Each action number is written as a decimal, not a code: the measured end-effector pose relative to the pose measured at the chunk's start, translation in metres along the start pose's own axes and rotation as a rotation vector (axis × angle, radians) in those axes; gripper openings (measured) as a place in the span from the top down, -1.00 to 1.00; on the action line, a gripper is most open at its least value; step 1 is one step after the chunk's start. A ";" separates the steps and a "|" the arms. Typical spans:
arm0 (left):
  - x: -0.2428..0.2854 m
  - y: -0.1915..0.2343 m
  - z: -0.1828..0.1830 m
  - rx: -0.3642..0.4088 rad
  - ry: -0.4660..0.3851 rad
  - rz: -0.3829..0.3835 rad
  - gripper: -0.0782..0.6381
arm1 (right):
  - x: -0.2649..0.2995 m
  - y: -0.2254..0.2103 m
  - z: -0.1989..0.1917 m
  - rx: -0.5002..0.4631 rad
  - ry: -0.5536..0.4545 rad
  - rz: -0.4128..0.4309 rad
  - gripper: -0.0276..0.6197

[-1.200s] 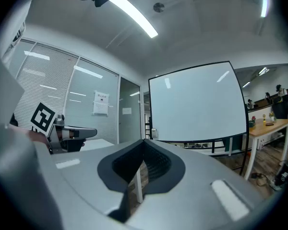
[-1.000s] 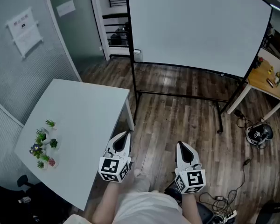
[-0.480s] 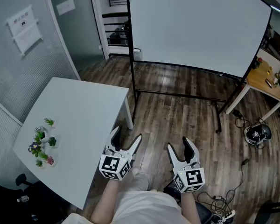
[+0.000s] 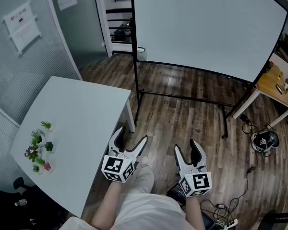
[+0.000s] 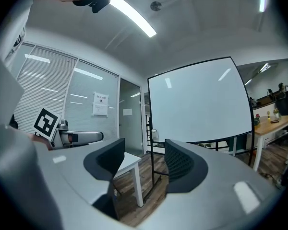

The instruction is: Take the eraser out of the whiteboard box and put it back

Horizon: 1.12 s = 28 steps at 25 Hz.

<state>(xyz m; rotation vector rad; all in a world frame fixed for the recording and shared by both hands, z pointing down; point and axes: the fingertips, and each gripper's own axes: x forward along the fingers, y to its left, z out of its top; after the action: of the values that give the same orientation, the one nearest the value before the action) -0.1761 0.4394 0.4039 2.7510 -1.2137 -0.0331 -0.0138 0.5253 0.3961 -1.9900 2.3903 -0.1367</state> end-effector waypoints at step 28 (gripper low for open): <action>0.497 0.318 0.008 -0.014 0.107 0.050 -0.25 | 0.528 -0.177 -0.015 0.040 0.153 0.061 0.16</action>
<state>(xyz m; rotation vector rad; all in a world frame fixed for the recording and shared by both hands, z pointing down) -0.0738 -0.1398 0.4544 2.6711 -1.2485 0.1091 0.0626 -0.0245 0.4439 -1.9534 2.5145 -0.3451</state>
